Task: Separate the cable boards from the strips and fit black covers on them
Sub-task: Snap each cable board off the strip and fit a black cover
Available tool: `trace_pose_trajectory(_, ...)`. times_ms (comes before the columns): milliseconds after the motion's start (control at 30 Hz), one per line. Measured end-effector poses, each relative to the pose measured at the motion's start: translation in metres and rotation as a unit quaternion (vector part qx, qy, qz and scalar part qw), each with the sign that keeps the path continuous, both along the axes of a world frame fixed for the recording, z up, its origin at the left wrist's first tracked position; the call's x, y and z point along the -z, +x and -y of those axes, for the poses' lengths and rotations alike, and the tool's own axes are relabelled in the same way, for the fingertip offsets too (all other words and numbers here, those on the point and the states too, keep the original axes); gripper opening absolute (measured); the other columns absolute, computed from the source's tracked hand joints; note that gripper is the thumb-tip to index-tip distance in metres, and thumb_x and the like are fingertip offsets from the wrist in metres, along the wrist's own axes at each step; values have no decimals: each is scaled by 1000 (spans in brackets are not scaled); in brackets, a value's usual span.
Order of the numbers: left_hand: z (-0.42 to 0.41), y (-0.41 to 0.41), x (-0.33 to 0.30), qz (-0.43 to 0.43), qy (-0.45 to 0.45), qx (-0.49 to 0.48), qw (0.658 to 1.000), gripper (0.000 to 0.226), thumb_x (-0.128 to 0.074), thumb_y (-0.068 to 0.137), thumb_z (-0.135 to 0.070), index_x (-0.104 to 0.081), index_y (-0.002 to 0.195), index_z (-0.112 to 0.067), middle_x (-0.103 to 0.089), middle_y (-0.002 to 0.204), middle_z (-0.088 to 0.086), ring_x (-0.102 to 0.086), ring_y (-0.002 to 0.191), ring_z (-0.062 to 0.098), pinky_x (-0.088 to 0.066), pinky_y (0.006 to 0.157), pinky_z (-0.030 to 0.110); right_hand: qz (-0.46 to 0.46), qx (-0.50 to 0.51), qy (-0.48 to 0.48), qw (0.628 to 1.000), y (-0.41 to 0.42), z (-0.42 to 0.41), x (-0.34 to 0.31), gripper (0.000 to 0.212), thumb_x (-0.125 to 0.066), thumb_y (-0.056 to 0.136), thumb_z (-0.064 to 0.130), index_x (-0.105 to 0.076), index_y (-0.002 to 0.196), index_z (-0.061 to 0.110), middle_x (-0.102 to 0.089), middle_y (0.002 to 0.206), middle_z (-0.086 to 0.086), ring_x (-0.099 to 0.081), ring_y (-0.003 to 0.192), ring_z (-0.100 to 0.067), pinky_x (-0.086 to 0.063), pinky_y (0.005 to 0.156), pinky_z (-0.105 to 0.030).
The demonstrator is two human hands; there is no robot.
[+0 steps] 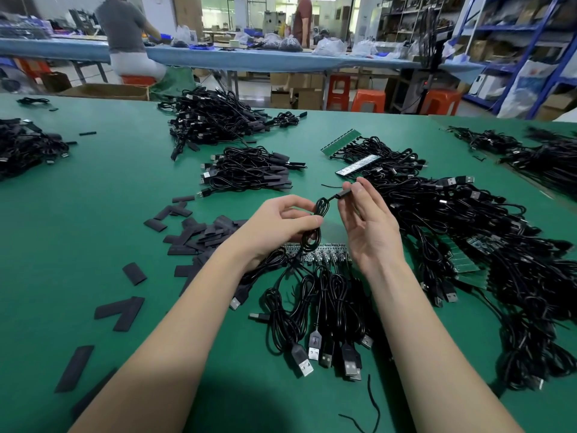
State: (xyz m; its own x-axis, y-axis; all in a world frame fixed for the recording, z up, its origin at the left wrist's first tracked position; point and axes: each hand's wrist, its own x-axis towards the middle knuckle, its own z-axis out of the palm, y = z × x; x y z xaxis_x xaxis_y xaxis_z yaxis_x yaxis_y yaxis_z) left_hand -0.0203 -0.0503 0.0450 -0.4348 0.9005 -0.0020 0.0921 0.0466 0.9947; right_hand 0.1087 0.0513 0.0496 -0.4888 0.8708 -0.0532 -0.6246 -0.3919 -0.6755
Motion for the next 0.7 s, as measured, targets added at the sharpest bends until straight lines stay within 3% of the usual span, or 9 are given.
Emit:
trace_pose_trajectory(167, -4, -8, -7, -80, 11, -87, 993, 15, -76, 88, -24, -68, 100, -27, -76, 89, -9, -66, 72, 2, -49, 65, 16, 66, -29, 30, 997, 4, -7, 5, 44, -74, 90, 20, -58, 131, 20, -77, 110, -5, -74, 99, -24, -61, 80, -29)
trace_pose_trajectory(267, -12, -22, -17, -115, 37, -128, 984, 13, -77, 86, -21, -68, 95, -26, -75, 90, -7, -66, 74, -7, -48, 65, 10, 136, -27, 37, 990, 6, -11, 9, 40, -71, 93, 20, -58, 130, 13, -78, 106, -4, -74, 89, -21, -62, 75, -27)
trace_pose_trajectory(333, -18, -37, -25, -196, 28, -150, 969, 13, -77, 85, -19, -69, 93, -26, -73, 87, -10, -64, 70, -10, -49, 69, 12, 173, -30, 45, 983, 6, -12, 12, 32, -68, 95, 20, -63, 125, 10, -78, 99, -2, -73, 78, -17, -61, 68, -24)
trace_pose_trajectory(400, -23, -55, -35, -303, 0, -172, 937, 11, -74, 85, -17, -69, 93, -23, -72, 85, -10, -60, 64, -9, -51, 72, 18, 194, -36, 52, 979, 5, -13, 13, 27, -67, 96, 18, -66, 121, 9, -78, 95, -2, -71, 73, -15, -59, 63, -22)
trace_pose_trajectory(467, -26, -75, -42, -397, -41, -188, 897, 11, -70, 85, -15, -69, 94, -21, -69, 86, -7, -62, 73, 2, -55, 82, 28, 208, -42, 60, 975, 3, -13, 15, 23, -66, 96, 16, -67, 118, 9, -78, 92, -2, -70, 70, -14, -58, 60, -21)
trace_pose_trajectory(567, -28, -101, -42, -467, -107, -206, 853, 12, -67, 86, -13, -67, 95, -21, -68, 94, -2, -64, 94, 21, -55, 90, 40, 223, -58, 72, 970, 0, -12, 16, 16, -65, 96, 15, -68, 111, 11, -78, 88, -1, -70, 68, -14, -58, 59, -21)
trace_pose_trajectory(700, -27, -121, -19, -551, -186, -212, 785, 10, -65, 88, -9, -68, 93, -18, -65, 102, 5, -57, 103, 30, -50, 87, 39, 239, -79, 92, 963, -2, -9, 16, 10, -65, 97, 16, -68, 105, 13, -78, 90, -2, -69, 70, -15, -57, 59, -21)
